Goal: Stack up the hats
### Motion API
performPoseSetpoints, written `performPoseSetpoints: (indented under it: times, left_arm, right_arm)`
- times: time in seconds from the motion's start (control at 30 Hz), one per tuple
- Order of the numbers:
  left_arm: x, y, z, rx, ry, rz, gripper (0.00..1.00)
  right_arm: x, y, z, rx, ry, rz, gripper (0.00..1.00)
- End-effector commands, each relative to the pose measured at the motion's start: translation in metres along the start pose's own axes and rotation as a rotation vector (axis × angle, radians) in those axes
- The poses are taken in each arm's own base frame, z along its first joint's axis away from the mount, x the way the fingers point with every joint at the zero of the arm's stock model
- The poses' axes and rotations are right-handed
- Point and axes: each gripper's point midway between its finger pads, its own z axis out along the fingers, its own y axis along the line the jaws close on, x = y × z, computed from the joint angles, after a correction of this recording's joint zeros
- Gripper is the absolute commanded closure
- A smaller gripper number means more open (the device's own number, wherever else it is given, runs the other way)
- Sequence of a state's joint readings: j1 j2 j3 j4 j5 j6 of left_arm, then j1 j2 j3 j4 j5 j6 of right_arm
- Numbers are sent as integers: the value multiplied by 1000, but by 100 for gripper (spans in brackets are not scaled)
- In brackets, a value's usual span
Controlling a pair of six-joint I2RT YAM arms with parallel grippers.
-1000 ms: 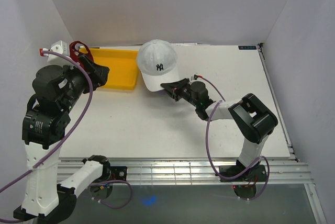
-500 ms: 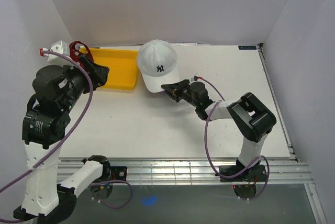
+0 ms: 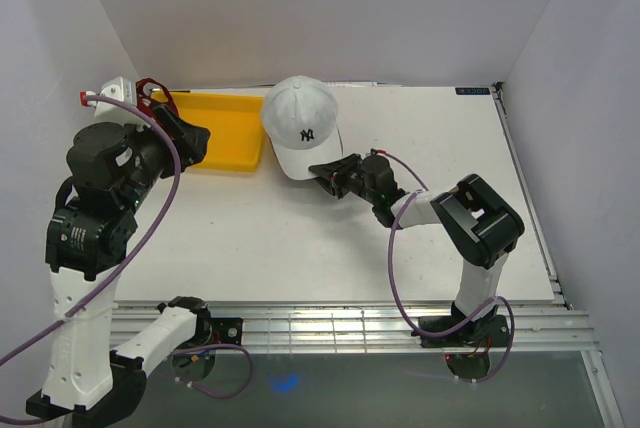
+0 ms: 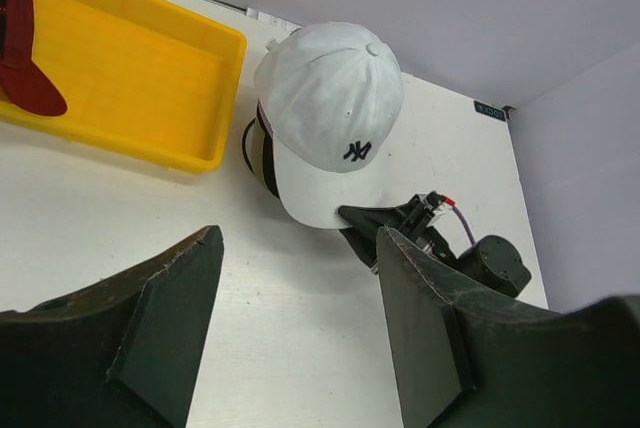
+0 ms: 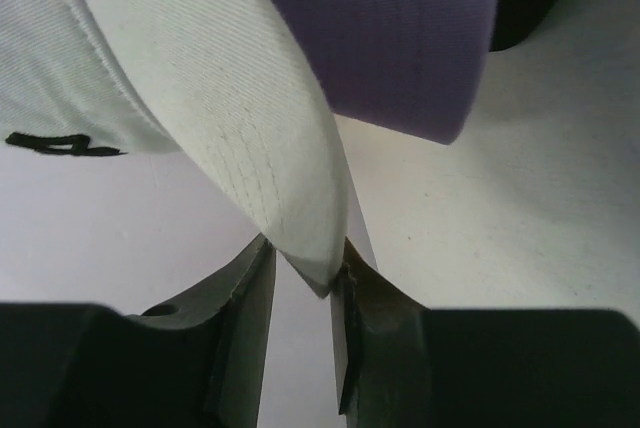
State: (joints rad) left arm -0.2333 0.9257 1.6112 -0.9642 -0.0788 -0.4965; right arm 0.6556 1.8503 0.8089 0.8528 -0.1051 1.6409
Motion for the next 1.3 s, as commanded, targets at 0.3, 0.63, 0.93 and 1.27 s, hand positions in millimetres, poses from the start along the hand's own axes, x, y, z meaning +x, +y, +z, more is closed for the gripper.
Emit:
performPoseSetpoints:
  times: [0.3,0.63,0.93,1.27]
  left_arm:
    - [-1,1,1,-2,-13,9,27]
    - [3,3,14,-19,-3,-5,26]
    - [9,48,59,-294,18,16,22]
    - [-19,180,147,-784,23,-29,17]
  right_arm:
    - [-22,-113,-25,411,-82,51,47]
    - [-21,-86,-48,367,-96,-9,42]
    - [-12,-72,-100,305,-69,-265,41]
    - [15,-52,-139,203,82,-556,41]
